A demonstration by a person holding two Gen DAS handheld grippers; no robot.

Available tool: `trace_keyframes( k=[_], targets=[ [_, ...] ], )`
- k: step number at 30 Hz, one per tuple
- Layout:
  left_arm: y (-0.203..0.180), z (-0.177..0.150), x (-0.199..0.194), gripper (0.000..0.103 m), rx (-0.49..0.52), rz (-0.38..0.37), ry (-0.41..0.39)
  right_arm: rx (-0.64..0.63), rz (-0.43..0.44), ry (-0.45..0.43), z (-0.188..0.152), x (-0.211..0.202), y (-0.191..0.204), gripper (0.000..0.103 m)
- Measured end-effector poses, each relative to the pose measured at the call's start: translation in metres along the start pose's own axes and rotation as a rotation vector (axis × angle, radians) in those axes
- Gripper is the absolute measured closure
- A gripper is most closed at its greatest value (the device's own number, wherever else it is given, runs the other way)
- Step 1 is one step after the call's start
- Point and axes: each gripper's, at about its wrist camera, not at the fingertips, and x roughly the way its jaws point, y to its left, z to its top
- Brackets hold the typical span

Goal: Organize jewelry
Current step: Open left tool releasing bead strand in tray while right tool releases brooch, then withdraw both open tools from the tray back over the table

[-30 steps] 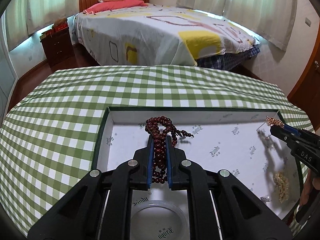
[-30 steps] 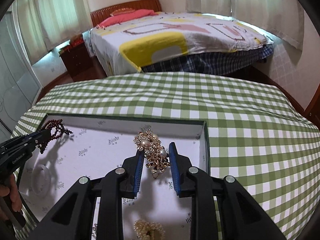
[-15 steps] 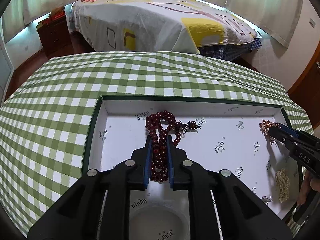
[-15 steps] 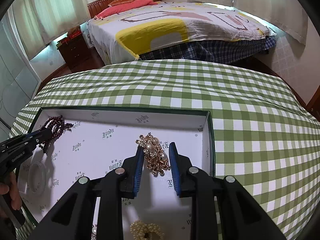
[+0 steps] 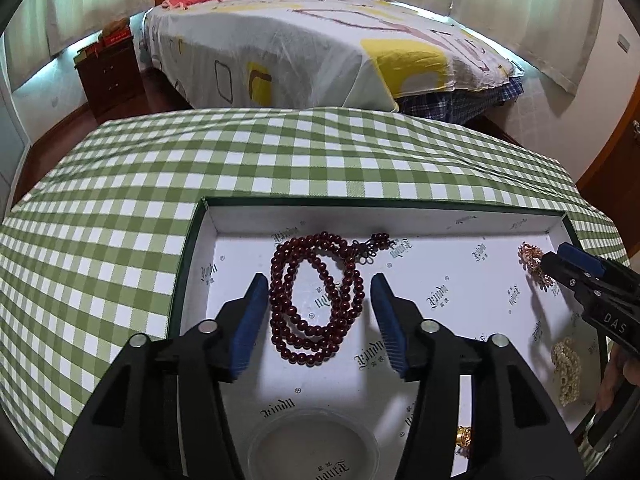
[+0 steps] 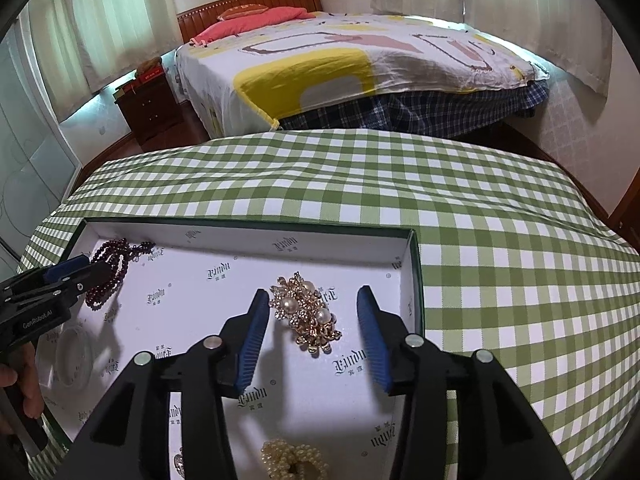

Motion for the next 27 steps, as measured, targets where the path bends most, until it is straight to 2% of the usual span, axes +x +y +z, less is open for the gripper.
trace_keyframes(
  k=[4, 9, 12, 19, 27],
  targets=[
    [-0.005, -0.001, -0.009, 0.043, 0.030, 0.021, -0.048, 0.007, -0.002, -0.023, -0.001, -0.005, -0.001, 0.054],
    [-0.005, -0.002, -0.022, 0.042, 0.006, -0.005, -0.105, 0.011, -0.004, -0.066, -0.001, -0.012, -0.001, 0.052],
    [-0.004, -0.003, -0.036, 0.042, -0.005, -0.013, -0.159, 0.013, -0.003, -0.114, -0.001, -0.021, 0.001, 0.052],
    [-0.004, -0.009, -0.078, 0.042, 0.013, 0.020, -0.296, 0.010, -0.004, -0.206, -0.001, -0.048, 0.004, 0.052],
    [0.004, -0.034, -0.110, 0.042, -0.022, 0.010, -0.325, -0.023, -0.015, -0.281, -0.021, -0.091, 0.017, 0.052]
  ],
)
